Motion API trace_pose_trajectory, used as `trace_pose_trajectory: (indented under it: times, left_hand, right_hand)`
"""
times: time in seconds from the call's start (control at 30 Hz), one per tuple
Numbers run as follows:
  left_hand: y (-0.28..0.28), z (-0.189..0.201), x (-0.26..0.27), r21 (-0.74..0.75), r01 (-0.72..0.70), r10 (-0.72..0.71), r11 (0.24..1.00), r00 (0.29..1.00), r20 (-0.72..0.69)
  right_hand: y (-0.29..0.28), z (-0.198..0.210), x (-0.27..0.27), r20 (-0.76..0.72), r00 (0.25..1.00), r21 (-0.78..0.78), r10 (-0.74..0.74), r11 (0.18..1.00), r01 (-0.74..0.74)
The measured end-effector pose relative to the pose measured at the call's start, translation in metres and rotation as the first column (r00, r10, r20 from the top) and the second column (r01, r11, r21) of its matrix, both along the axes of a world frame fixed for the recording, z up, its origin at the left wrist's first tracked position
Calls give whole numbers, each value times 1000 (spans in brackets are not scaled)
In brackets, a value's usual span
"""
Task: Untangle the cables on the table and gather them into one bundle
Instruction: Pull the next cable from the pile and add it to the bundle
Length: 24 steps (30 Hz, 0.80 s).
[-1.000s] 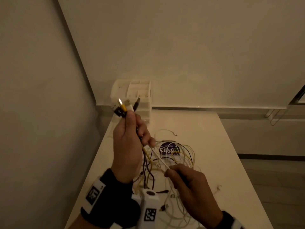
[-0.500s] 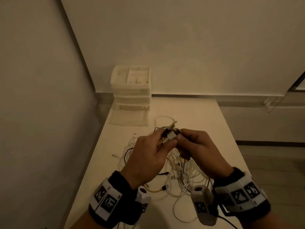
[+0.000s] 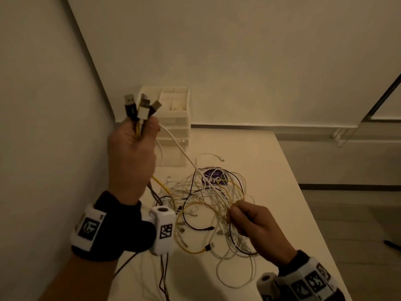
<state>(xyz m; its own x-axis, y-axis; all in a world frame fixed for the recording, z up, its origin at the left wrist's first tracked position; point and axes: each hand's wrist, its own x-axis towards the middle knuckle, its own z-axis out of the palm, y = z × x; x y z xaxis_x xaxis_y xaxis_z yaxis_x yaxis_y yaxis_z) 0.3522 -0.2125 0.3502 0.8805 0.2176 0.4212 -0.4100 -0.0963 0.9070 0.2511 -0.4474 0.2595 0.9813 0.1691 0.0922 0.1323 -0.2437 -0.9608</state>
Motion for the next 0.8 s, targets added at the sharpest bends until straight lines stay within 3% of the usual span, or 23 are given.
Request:
trace_pose_trajectory:
  times: [0.1,0.2,0.23,0.3,0.37,0.4,0.47,0.6,0.7,0.8]
  left_hand:
    - [10,-6,2,180,-167,161,969,986,46]
    - [6,-13,-12,272,-297,284,915,955,87]
    - [0,-14,-20,288,-274,258,918,962,90]
    - [-22,-13,-39,313,21,-22,949,1000,-2]
    - [-43,-22,-51,362,327,-312,873,945,-101]
    - [-51,-28,-53,413,368,-356,833,928,-109]
    - [-61,-35,-51,448,352,-345,822,933,-101]
    - [-66,-26,-47,391,267,-281,881,960,-22]
    - [-65,-10,-44,385,196,-235,902,970,57]
    - [-53,2,-34,228,116,-136,967,988,74]
  right_hand:
    - [-7,-11,-2,29,999,-36,-43,998,44]
    - [-10,-10,3,-17,993,38,-114,993,115]
    - [-10,-7,6,-37,991,63,-128,990,130]
    - [-8,3,11,-49,993,83,-106,990,110]
    - [-5,19,16,-16,1000,83,-25,996,26]
    - [-3,29,18,8,1000,82,17,996,-18]
    - [0,49,22,42,998,98,55,993,-58]
    - [0,72,29,101,994,130,47,990,-60]
    - [3,66,33,144,988,162,62,983,-85]
    - [1,39,37,141,988,145,61,986,-82]
